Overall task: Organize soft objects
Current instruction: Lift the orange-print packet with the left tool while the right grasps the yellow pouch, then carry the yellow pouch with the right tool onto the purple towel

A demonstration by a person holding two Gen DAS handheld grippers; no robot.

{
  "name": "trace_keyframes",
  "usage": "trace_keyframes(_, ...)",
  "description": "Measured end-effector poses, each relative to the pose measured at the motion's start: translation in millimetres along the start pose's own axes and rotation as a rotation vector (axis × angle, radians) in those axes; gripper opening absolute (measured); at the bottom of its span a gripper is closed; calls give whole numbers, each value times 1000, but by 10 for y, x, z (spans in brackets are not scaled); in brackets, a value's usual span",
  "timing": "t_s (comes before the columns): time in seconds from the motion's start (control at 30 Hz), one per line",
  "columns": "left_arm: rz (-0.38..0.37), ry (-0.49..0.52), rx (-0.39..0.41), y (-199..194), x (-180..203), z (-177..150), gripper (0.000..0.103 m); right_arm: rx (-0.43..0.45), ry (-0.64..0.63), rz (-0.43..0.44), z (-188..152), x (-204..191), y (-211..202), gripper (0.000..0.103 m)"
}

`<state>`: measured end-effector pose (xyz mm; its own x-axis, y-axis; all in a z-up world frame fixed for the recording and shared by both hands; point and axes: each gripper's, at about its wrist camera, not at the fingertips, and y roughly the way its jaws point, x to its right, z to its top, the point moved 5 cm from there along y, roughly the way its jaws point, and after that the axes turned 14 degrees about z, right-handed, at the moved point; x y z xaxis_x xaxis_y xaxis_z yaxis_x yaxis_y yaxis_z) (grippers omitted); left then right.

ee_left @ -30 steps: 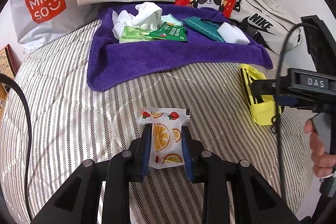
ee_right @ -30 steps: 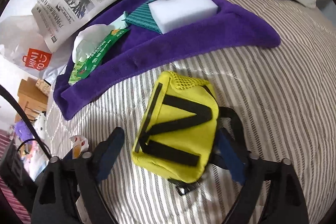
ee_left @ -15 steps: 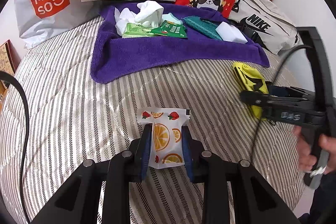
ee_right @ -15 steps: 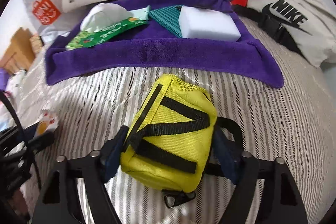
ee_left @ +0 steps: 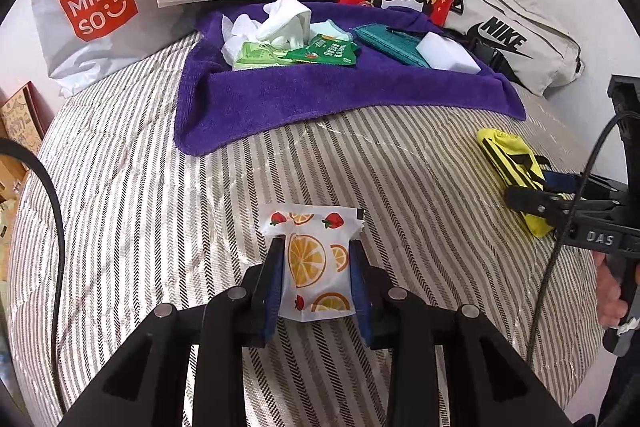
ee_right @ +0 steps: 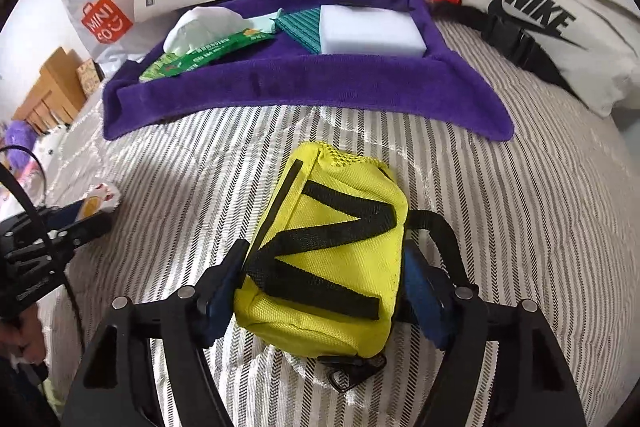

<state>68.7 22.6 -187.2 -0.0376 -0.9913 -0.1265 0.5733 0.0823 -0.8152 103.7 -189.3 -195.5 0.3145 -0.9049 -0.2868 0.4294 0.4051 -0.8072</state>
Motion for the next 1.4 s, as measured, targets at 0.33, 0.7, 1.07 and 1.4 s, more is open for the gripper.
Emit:
trace_keyframes(0.33,-13,1,-25,-33,-10,-29,29,22,6,94,5,12,-164,51)
trace_keyframes(0.7,-12,4,-31,-37,-6,-31,29,-5,-16,98,-83,-28,-140,57)
trace_keyframes(1.07,-76,-55,-34,-56,-105,-54,25,13,0,146,-69,-19,-218,46)
trace_keyframes(1.4,-61,-72,-33,-112,-184,-49,25,55,-19,196,2,-98,-462,45)
